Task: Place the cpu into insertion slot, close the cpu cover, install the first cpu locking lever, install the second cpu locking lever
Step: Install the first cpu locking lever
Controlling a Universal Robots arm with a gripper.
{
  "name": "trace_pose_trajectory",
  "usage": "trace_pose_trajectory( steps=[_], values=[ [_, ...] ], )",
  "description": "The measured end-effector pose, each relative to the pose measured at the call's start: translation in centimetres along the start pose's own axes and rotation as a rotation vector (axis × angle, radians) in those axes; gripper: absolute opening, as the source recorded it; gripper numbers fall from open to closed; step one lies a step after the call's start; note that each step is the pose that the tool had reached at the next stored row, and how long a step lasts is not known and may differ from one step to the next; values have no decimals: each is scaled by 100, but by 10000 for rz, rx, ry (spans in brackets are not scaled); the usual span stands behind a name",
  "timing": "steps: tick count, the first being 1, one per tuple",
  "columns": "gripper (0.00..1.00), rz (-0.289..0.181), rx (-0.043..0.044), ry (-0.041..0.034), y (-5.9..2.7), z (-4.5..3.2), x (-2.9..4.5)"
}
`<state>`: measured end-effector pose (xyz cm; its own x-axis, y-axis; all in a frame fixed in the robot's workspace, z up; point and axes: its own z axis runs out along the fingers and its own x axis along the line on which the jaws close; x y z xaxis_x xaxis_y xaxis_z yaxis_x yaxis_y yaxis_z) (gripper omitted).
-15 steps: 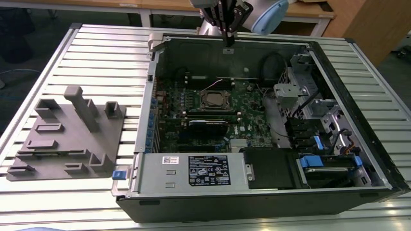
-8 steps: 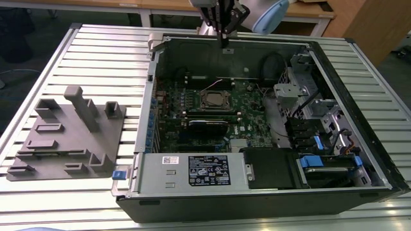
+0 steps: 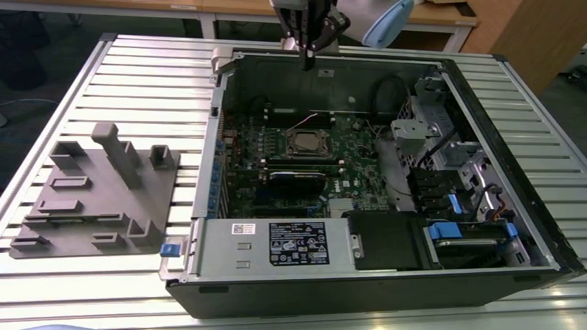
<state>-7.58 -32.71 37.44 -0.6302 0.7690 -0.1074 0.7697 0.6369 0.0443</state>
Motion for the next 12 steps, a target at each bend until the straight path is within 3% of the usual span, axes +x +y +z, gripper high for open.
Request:
trace_pose_trajectory(
  steps=[6,12],
  values=[
    [11,-6,69,56,11,5,-7],
    [11,-36,232,160,88,44,-70]
  ],
)
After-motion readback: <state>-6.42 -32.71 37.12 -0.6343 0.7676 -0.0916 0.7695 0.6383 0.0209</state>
